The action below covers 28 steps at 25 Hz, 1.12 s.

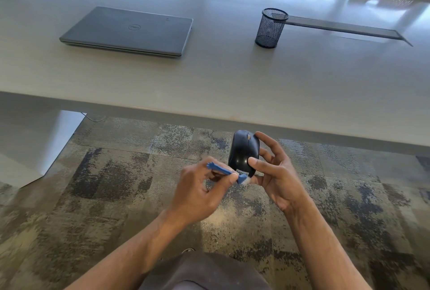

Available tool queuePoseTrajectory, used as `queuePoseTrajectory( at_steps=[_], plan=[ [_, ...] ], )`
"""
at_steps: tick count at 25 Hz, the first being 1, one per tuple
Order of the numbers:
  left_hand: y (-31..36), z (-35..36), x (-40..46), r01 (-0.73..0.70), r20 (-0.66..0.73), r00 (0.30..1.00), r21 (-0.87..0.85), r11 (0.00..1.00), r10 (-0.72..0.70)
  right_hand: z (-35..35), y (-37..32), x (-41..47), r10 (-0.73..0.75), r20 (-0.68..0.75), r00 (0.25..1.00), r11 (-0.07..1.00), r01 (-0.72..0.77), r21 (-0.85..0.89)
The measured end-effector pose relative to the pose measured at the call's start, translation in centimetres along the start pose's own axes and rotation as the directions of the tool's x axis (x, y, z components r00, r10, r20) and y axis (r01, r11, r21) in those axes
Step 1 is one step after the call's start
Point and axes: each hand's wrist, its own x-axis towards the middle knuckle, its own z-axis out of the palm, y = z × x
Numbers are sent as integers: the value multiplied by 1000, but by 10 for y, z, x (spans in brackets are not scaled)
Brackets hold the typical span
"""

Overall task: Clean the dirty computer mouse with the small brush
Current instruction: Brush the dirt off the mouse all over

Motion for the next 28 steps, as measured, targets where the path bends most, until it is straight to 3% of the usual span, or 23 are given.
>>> queuePoseTrajectory(
  at_steps=[6, 9, 13, 15, 22, 25, 28],
  plan=[
    [-8, -13, 8, 26, -101, 995, 130, 991, -13, -4, 0, 1, -14, -36, 999, 1000, 14, 6],
    [-11, -21, 12, 36, -174, 984, 79, 996, -22, -4, 0, 2, -11, -39, 999, 1000, 10, -8],
    [-6, -10, 4, -90, -8, 996, 22, 996, 90, 2, -1, 3, -2, -26, 1000, 1000, 2, -2],
    [-6, -2, 0, -88, 48, 995, 21, 996, 87, 3, 0, 3, -5, -22, 1000, 1000, 5, -19],
    [-14, -15, 13, 7, -119, 993, 123, 992, 8, 0, 1, 0, -7, -31, 999, 1000, 7, 0],
    [-14, -21, 18, 100, -212, 972, -6, 995, -99, -2, 3, 0, 7, -33, 999, 1000, -7, -1],
    [-10, -15, 11, 61, -91, 994, -75, 995, -68, 1, 2, -1, 9, -35, 999, 1000, -9, 4]
  ],
)
